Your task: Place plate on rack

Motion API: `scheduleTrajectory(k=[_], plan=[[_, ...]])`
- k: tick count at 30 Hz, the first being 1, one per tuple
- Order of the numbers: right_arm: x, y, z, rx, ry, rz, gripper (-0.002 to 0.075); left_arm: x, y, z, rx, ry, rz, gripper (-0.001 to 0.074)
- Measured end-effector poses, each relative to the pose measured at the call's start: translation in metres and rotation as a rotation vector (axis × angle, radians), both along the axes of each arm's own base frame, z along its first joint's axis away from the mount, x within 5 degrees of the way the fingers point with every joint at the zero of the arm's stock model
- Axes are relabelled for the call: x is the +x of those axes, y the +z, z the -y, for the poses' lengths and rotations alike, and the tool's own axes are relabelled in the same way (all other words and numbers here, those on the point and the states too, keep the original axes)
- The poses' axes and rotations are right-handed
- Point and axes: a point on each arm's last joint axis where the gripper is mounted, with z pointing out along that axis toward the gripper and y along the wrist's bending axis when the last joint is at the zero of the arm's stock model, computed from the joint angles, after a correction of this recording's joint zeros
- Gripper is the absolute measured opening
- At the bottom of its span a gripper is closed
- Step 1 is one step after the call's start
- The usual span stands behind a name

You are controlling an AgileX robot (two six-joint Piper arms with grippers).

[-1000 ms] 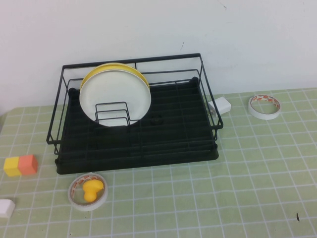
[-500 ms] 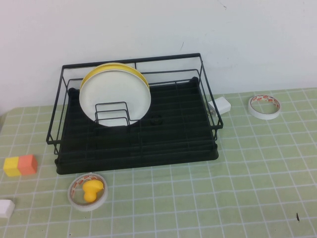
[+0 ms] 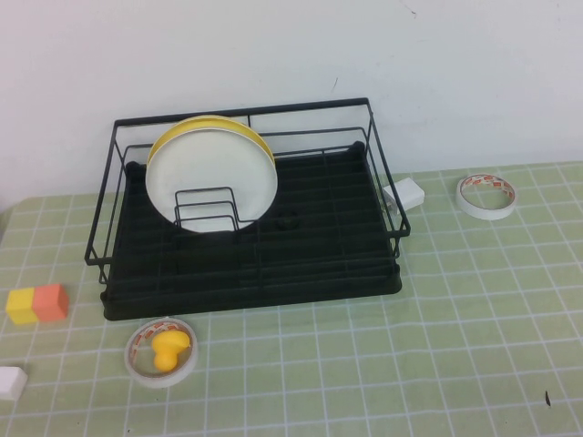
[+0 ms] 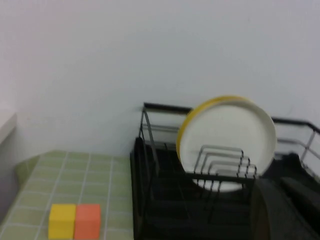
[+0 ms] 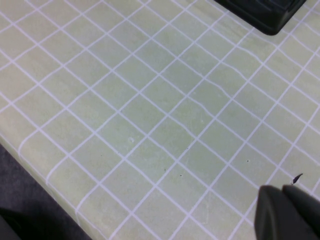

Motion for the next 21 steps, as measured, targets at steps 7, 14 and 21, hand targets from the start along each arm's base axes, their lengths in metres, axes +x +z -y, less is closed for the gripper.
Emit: scheduleTrajectory(k=[7, 14, 21], plan=[[0.000, 0.000, 0.000, 0.001, 0.000, -0.001, -0.0002, -0.002, -0.022, 0.005, -0.018, -0.042, -0.240, -0.0001], [0.000, 0.000, 0.000, 0.001, 0.000, -0.001, -0.0002, -0.004, -0.030, 0.003, 0.044, -0.021, -0.337, -0.0001], [0.000, 0.000, 0.000, 0.001, 0.000, -0.001, -0.0002, -0.004, -0.030, 0.000, 0.106, 0.004, -0.340, -0.0001]])
